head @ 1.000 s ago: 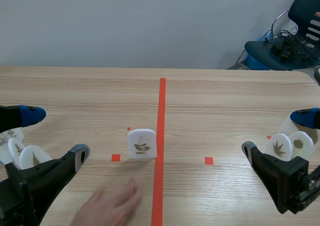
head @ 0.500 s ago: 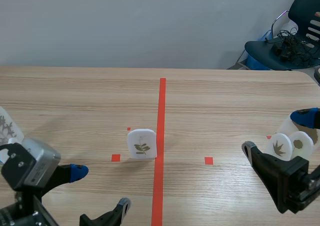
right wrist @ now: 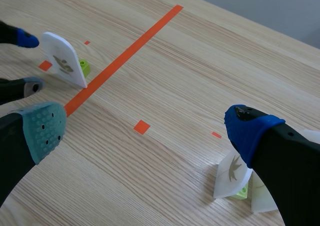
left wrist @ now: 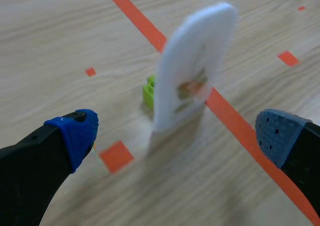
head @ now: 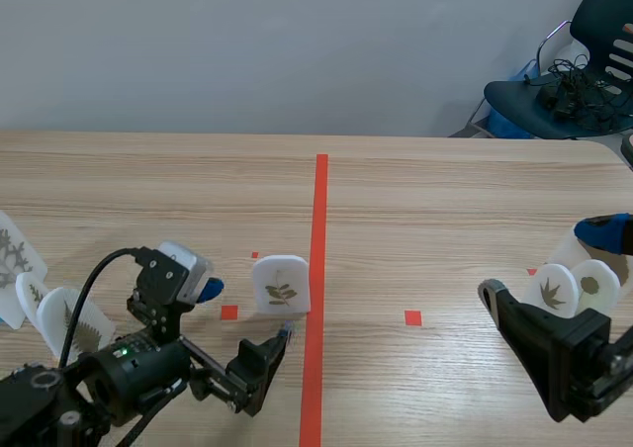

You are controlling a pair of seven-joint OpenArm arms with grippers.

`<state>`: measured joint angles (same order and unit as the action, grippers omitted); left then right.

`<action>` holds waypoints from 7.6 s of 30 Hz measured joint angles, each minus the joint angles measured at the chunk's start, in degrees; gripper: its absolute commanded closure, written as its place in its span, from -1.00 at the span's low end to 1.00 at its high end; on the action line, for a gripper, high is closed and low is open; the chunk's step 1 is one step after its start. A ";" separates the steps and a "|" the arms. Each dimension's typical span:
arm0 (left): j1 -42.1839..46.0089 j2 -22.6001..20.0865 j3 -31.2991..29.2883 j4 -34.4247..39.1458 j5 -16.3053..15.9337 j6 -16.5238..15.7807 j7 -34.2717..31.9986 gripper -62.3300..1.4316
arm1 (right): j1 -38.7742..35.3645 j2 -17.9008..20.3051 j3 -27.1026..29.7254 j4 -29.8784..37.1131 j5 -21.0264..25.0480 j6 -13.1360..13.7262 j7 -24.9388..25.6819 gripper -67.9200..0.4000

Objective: Do the leaf sorting experiment

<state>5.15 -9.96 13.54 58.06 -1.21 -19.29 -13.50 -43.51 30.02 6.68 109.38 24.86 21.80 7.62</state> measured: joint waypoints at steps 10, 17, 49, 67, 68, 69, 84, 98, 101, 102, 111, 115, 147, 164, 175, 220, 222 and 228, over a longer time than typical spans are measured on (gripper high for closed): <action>-4.76 0.09 2.14 -3.34 1.01 0.63 -0.02 -1.00 | 0.00 0.00 0.00 0.00 0.00 0.00 -0.02 -1.00; -3.78 0.35 4.87 -3.23 1.18 -0.26 -2.67 -0.08 | 0.00 0.00 0.00 0.00 0.00 0.00 0.00 -1.00; 21.86 1.90 -12.13 20.72 -9.99 0.09 2.10 0.83 | 0.00 0.00 0.00 0.00 0.00 0.00 -0.13 -1.00; 19.17 -0.46 -24.02 10.43 -10.86 10.08 -2.84 0.77 | 0.00 0.00 0.00 0.00 0.00 0.00 -0.15 -1.00; 19.17 -0.87 -24.17 10.43 -10.86 10.08 -2.73 0.69 | 0.00 0.00 0.00 0.00 0.00 0.00 -0.17 -1.00; 19.10 -1.16 -24.41 10.45 -10.84 10.01 -2.89 0.61 | 0.00 0.00 0.00 0.00 0.00 0.00 -0.17 -1.00; 21.14 -2.45 -24.48 18.38 -13.88 -0.52 -3.52 -0.61 | 0.00 0.00 0.00 0.00 0.00 -0.02 -0.17 -1.00; 32.04 -5.62 -32.63 51.76 -22.91 -20.50 12.63 -1.00 | 0.00 0.00 0.04 0.00 0.68 0.00 -0.02 -1.00; 32.48 -5.62 -31.08 53.20 -22.91 -20.50 12.61 -1.00 | 0.00 0.00 0.94 0.00 2.69 0.00 -0.11 -1.00; 32.37 -5.62 -30.32 53.22 -22.91 -20.50 12.61 -1.00 | 0.00 0.00 1.40 0.00 2.89 0.00 0.00 -1.00; 32.30 -5.60 -25.18 52.59 -22.88 -20.50 13.31 -1.00 | 0.00 0.00 3.87 0.00 3.06 0.00 -0.22 -1.00; 32.30 -5.60 -24.55 52.54 -22.88 -20.50 13.31 -1.00 | 0.00 0.00 4.13 0.00 3.06 0.55 -0.48 -1.00; 32.28 -11.32 -24.55 49.37 -22.25 -20.24 14.14 -1.00 | 31.52 -9.81 -34.16 -35.08 -18.51 4.70 8.41 -1.00; 32.26 -11.32 -24.55 49.37 -22.25 -20.24 14.12 -1.00 | 32.46 -11.28 -36.52 -36.00 -19.93 4.59 12.09 0.86; 32.13 -11.32 -24.55 49.37 -22.25 -20.24 13.99 -1.00 | 18.29 -8.70 -16.85 -16.79 -14.73 5.79 9.16 0.86; 32.13 -11.32 -24.55 49.37 -22.29 -20.24 13.90 -1.00 | 18.95 -13.62 3.30 -17.40 -4.20 6.29 5.27 -0.61; 32.13 -11.30 -24.55 49.37 -22.29 -20.24 13.88 -1.00 | 17.09 -12.61 4.74 -10.84 -1.22 6.80 3.19 -0.69; 32.13 -11.30 -24.55 49.37 -22.32 -20.22 13.90 -1.00 | 11.80 -8.57 8.17 3.85 5.92 8.09 -4.59 -1.00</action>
<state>37.28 -21.26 -11.00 107.44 -23.53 -39.51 0.40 -31.70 21.45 14.85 113.23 30.79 29.89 3.03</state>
